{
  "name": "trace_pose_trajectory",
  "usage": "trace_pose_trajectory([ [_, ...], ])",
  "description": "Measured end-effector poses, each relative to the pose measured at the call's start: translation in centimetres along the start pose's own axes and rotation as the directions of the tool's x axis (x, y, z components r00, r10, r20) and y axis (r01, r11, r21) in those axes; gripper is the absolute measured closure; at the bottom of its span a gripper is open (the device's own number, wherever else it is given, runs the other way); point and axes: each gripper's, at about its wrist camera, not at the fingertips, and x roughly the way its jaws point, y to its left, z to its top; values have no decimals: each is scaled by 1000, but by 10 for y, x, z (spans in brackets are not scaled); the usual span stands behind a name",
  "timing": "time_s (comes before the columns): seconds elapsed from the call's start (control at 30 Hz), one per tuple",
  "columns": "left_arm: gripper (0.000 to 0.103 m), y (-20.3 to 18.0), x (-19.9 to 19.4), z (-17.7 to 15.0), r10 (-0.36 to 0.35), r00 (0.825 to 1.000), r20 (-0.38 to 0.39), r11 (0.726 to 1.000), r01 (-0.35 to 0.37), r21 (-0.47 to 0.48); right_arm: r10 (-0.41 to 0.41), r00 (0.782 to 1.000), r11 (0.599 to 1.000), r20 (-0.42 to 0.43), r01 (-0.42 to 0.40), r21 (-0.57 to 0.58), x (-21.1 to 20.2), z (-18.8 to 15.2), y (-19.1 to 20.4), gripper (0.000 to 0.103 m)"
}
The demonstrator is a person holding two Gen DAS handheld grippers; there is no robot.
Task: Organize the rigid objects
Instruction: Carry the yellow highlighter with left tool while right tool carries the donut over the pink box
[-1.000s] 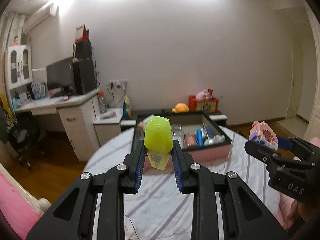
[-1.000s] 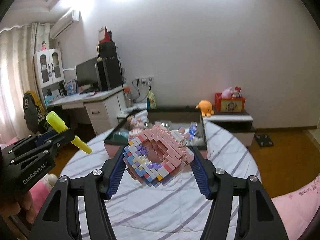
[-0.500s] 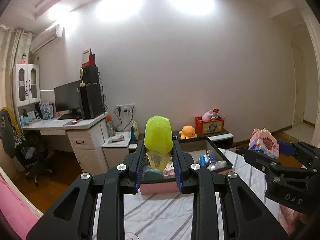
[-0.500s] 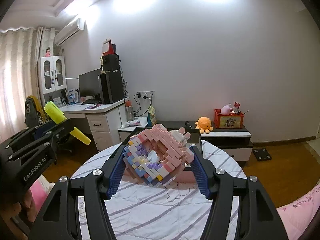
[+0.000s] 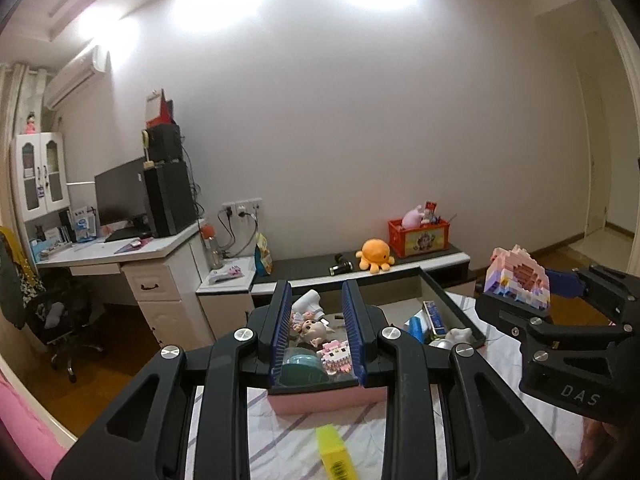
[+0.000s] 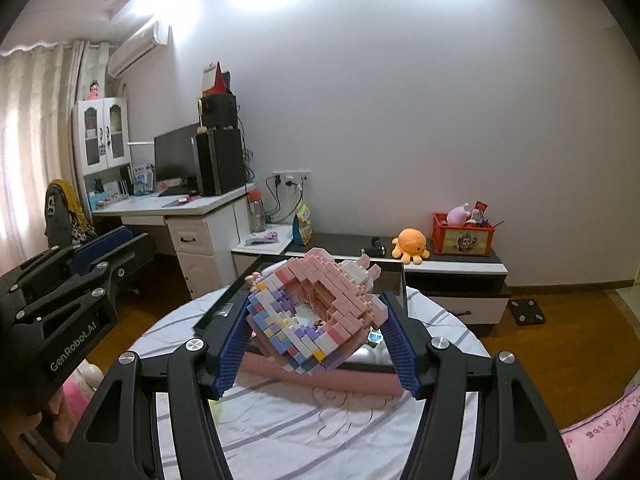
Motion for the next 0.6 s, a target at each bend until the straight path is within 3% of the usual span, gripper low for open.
trace_pose_trajectory([
  [0.13,76,-1,45,0,-15,997,-71,1000,15,10,-8,998,1000,-55,8,-10,41,6,-11,39],
  [0.2,76,6,56,-8,-56,991,-124,998,53,-27,-8,997,1000,-82,6,-19,56,4,-14,39],
  [0.33,76,7,64,-34,-46,975,-219,999,39,-36,14,995,1000,-99,-13,12,57,-6,-20,39],
  [0.5,57,1,68,-81,-76,928,-365,996,52,-77,27,994,999,-102,-23,33,46,-17,-23,39],
  [0.6,55,-11,70,-109,-87,889,-449,995,52,-90,29,993,999,-118,-24,42,40,-25,-23,39],
])
